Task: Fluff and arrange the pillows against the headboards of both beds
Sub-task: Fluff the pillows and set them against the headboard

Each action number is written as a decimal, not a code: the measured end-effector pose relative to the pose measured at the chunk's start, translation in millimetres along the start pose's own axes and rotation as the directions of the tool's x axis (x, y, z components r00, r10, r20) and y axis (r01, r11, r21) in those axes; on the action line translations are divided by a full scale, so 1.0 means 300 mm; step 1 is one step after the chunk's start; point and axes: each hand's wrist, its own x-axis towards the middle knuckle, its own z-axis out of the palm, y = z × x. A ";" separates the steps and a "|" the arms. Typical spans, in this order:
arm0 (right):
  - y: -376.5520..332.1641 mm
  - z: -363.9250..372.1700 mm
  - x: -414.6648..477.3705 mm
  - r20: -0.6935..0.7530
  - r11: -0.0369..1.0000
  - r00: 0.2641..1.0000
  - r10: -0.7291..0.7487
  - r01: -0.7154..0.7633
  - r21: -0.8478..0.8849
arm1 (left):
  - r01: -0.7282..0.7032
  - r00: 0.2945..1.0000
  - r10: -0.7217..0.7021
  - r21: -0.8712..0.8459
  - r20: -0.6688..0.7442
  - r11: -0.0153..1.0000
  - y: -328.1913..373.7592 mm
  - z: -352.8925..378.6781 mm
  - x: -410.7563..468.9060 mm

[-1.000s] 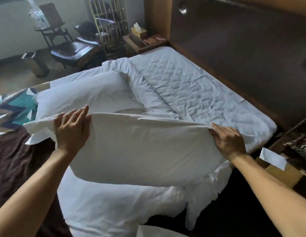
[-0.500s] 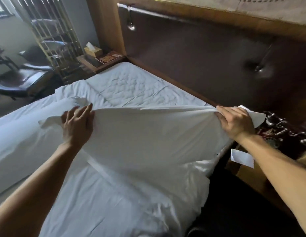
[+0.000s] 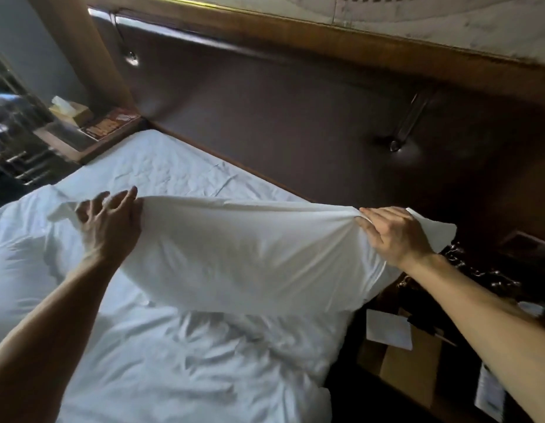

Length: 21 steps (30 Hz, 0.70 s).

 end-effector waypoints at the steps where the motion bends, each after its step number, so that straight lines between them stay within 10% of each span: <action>1: 0.025 0.011 0.010 0.012 1.000 1.000 0.005 -0.005 0.001 | 0.000 1.000 0.000 0.004 0.018 1.000 0.029 0.030 0.045; 12: 0.162 0.125 0.038 0.189 0.983 0.965 0.181 -0.176 -0.043 | -0.062 0.983 0.035 0.146 0.178 0.987 0.421 0.325 0.630; 17: 0.245 0.210 0.126 0.485 0.862 0.712 0.507 -0.405 -0.306 | -0.244 0.903 0.209 0.050 0.375 0.968 0.761 0.458 0.609; 21: 0.233 0.320 0.137 0.517 0.858 0.685 0.512 -0.424 -0.289 | -0.404 0.765 0.397 -0.102 0.507 0.909 0.963 0.556 0.462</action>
